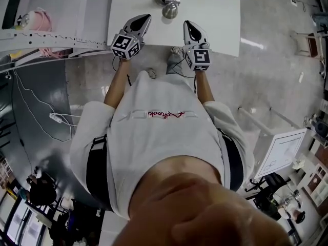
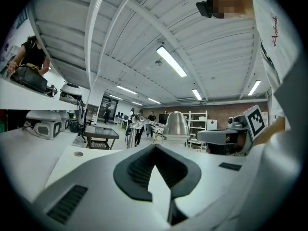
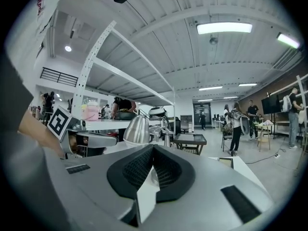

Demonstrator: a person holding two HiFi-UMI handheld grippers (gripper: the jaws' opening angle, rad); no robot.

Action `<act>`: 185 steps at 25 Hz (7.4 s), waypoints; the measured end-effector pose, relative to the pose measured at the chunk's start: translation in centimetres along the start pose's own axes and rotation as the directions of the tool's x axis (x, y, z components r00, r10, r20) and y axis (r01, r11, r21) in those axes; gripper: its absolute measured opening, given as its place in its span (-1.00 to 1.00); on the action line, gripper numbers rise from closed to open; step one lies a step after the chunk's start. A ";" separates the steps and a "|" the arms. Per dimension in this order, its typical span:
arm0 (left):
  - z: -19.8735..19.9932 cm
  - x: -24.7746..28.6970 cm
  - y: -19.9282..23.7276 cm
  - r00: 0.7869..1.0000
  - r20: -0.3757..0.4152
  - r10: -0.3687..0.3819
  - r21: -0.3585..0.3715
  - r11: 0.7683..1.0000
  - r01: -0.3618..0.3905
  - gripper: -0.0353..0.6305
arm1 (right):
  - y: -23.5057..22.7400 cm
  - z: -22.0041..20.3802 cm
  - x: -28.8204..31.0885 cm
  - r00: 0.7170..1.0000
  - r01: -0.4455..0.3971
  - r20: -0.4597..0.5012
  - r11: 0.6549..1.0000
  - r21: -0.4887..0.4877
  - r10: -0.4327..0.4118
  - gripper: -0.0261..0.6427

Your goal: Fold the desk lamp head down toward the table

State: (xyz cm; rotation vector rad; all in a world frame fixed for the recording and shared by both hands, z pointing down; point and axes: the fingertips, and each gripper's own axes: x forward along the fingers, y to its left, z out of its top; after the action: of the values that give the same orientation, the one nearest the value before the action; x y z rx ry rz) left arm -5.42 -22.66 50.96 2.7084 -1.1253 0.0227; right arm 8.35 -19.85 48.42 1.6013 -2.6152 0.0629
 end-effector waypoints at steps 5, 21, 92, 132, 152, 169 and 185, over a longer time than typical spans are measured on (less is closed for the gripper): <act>0.7 1.7 1.0 1.000 -0.001 0.014 0.039 0.999 -0.014 -0.82 | -1.1 0.3 1.6 1.000 -0.017 0.015 1.000 -0.001 0.017 -0.85; -3.2 3.8 3.4 0.998 -0.062 0.004 -0.035 0.999 -0.006 -0.82 | -1.4 -3.1 1.2 0.996 -0.021 -0.083 0.999 0.047 0.025 -0.85; -2.0 19.8 7.0 0.958 -0.116 -0.262 0.028 0.963 0.267 -0.37 | 1.4 0.4 8.1 0.939 -0.201 -0.132 0.196 -0.960 0.317 -0.85; -2.0 19.9 7.0 0.958 -0.108 -0.264 0.011 0.964 0.267 -0.36 | 5.1 -0.6 8.9 0.872 -0.059 -0.064 -0.025 -0.998 0.486 -0.39; -1.3 20.0 6.7 0.958 -0.104 -0.268 0.010 0.963 0.270 -0.35 | 5.3 -2.5 8.8 0.863 -0.002 0.001 0.005 -1.000 0.506 -0.35; -1.6 18.7 7.2 0.968 -0.109 -0.224 0.043 0.972 0.230 -0.33 | 2.7 -3.2 8.7 0.914 -0.085 -0.046 0.077 -0.993 0.402 -0.11; -1.7 12.7 8.7 0.987 -0.095 -0.129 0.087 0.987 0.137 -0.65 | 0.8 -4.6 8.3 0.962 -0.114 -0.056 0.206 -0.972 0.268 -0.88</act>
State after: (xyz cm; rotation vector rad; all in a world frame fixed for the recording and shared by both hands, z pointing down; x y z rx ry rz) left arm -2.39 -37.17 55.37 2.8274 -0.9383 0.1776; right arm 4.06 -26.54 53.70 0.7370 -1.9658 -1.4332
